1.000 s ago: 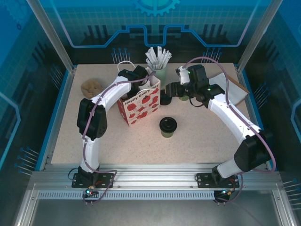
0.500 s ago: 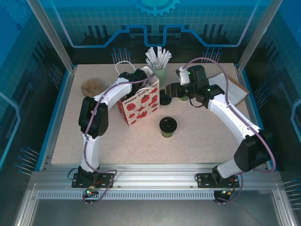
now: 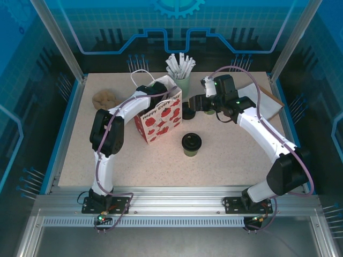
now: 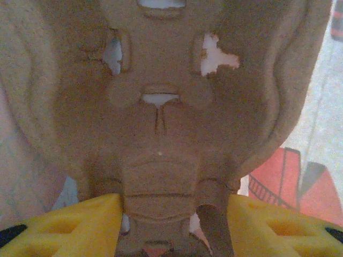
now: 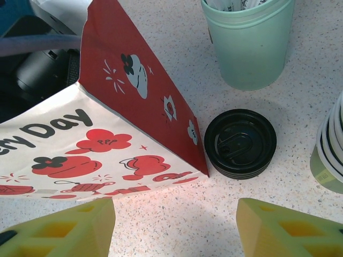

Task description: Pack the takeout coffee

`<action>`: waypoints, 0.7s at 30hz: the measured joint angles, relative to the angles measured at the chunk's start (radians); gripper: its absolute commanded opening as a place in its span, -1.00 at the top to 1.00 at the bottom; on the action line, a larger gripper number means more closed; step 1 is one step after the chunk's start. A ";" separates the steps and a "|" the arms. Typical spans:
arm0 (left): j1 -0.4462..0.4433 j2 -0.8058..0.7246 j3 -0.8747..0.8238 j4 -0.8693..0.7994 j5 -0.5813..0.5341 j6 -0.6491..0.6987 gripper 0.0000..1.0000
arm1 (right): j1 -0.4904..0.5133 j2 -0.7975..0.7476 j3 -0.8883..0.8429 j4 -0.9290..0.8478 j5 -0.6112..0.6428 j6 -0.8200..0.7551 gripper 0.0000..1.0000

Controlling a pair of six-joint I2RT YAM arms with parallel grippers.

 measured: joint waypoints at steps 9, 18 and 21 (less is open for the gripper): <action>0.006 -0.006 -0.018 0.034 0.018 -0.003 -0.48 | 0.000 0.000 0.000 -0.001 0.000 0.000 -0.26; 0.012 -0.041 -0.023 0.043 0.026 -0.011 -0.59 | 0.000 0.000 0.000 -0.004 0.000 0.000 -0.26; 0.013 -0.064 -0.023 0.043 0.029 -0.011 -0.60 | 0.000 0.000 0.000 -0.004 0.000 0.000 -0.26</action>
